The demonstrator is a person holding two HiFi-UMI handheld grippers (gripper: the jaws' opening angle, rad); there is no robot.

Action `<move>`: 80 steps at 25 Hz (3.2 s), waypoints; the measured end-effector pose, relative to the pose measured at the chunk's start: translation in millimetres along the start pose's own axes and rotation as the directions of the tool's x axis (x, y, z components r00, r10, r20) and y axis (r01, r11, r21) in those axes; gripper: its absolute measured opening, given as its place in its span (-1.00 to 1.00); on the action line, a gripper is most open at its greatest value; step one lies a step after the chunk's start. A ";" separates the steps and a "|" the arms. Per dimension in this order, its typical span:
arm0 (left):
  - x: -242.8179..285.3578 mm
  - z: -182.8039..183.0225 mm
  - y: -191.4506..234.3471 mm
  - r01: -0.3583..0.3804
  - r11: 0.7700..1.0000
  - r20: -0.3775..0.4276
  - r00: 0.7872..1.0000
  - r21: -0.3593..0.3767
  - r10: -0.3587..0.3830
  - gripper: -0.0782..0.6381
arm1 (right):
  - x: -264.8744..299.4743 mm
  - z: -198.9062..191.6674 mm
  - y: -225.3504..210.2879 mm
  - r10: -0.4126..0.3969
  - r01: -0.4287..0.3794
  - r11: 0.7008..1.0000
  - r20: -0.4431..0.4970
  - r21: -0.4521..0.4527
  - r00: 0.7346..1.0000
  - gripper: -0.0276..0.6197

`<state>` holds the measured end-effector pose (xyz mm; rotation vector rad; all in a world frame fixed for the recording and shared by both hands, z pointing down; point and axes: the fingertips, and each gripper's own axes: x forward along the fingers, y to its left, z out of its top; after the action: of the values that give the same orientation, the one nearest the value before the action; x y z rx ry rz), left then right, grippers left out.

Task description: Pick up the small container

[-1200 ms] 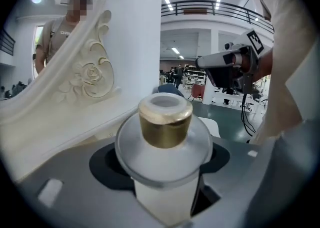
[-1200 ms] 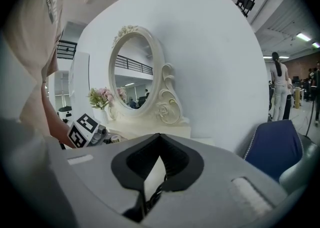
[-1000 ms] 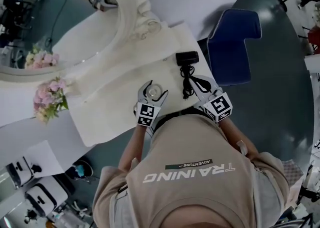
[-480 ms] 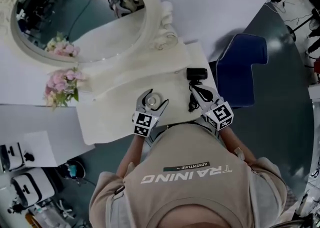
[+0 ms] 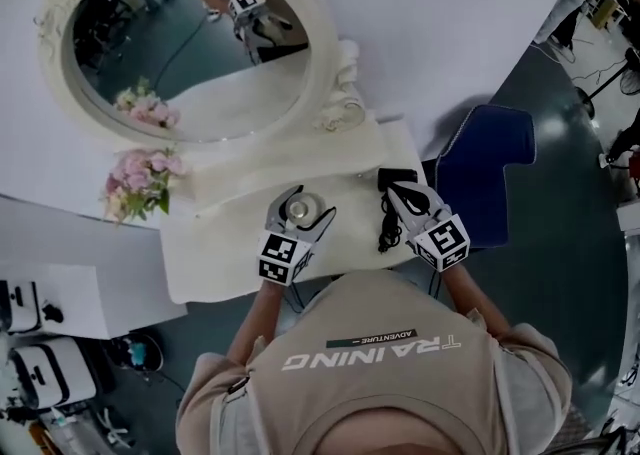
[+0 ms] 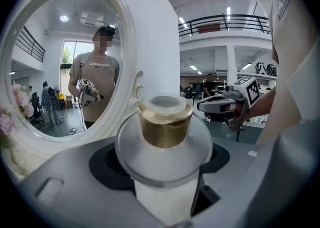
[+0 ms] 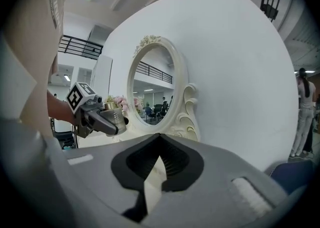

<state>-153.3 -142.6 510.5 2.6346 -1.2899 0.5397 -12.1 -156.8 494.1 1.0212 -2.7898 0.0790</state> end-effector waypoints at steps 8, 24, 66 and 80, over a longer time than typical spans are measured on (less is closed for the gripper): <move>-10.4 40.5 11.1 -0.037 0.999 0.054 0.998 -0.001 0.037 0.21 | 3.6 38.8 0.9 0.052 -0.051 0.997 0.015 -0.056 0.999 -0.91; -11.5 82.0 23.8 -0.061 0.998 0.143 0.988 0.021 0.057 0.21 | 8.6 77.6 -13.2 0.005 0.003 0.997 0.087 -0.083 0.996 -0.91; -18.2 77.4 23.0 -0.040 0.999 0.178 0.983 -0.036 0.046 0.21 | -4.7 85.8 -9.3 -0.043 0.052 0.997 0.158 -0.053 0.987 -0.91; -26.9 64.5 30.7 -0.044 0.997 0.178 0.983 -0.058 0.053 0.21 | 13.8 92.2 0.0 0.007 0.011 0.988 0.121 -0.152 0.993 -0.91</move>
<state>-176.6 -160.9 440.2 2.6647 -1.4006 0.2735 -35.5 -175.4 405.8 1.0233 -2.8491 -0.2000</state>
